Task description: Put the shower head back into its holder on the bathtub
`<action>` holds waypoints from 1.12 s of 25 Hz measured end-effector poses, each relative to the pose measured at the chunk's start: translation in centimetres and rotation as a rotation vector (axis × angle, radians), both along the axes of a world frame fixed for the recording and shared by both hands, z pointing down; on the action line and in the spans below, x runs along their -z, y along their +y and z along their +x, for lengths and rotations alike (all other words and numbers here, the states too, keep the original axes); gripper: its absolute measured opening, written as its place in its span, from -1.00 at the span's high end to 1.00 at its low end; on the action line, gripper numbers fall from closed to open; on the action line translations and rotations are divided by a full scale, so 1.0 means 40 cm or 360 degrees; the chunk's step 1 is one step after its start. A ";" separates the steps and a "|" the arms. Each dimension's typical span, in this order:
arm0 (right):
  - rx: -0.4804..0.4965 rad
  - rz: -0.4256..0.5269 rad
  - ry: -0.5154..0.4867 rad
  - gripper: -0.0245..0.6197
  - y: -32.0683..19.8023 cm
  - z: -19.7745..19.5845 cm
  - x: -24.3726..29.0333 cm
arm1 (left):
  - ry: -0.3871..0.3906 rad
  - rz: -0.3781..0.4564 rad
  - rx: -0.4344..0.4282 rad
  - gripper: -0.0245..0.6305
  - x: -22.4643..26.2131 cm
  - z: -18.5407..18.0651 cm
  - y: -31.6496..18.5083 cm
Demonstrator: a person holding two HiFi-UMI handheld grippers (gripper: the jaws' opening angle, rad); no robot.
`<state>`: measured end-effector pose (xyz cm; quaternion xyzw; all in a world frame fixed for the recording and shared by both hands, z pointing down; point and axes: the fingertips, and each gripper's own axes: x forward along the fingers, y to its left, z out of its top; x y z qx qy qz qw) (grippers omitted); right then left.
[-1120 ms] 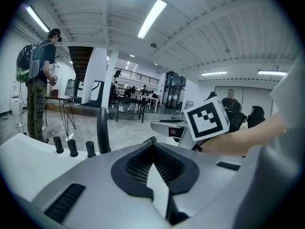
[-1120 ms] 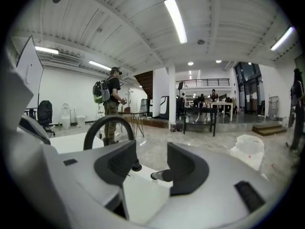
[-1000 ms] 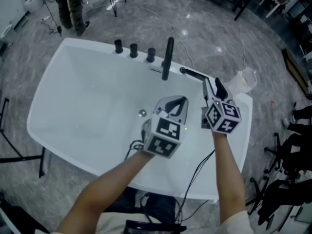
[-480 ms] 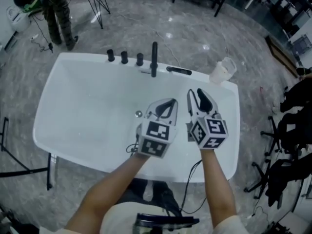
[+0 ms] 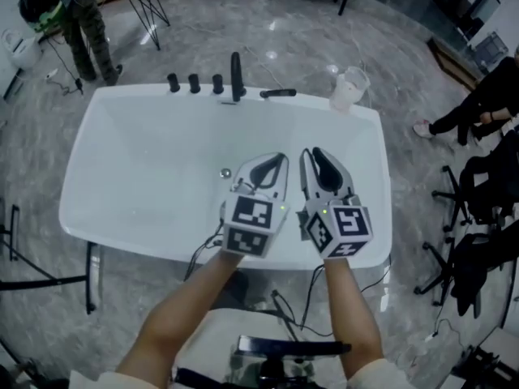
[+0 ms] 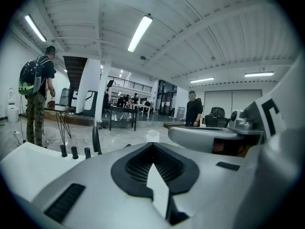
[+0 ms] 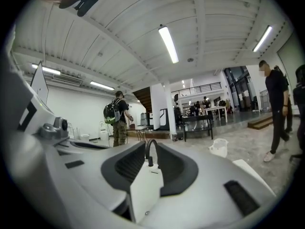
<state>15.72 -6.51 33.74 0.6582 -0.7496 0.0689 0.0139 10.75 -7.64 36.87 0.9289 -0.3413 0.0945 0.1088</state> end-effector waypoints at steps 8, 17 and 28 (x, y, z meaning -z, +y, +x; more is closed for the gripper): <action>-0.0001 0.0061 0.0003 0.78 0.226 -0.011 0.024 | -0.0019 0.0058 0.0006 0.91 0.036 0.005 0.195; -0.0016 0.0160 -0.0021 0.90 0.468 -0.035 0.053 | -0.0014 0.0096 0.0046 0.91 0.036 -0.038 0.421; 0.0038 0.0122 0.0051 0.90 0.629 -0.096 0.038 | -0.0052 0.0109 0.0106 0.91 0.027 -0.101 0.584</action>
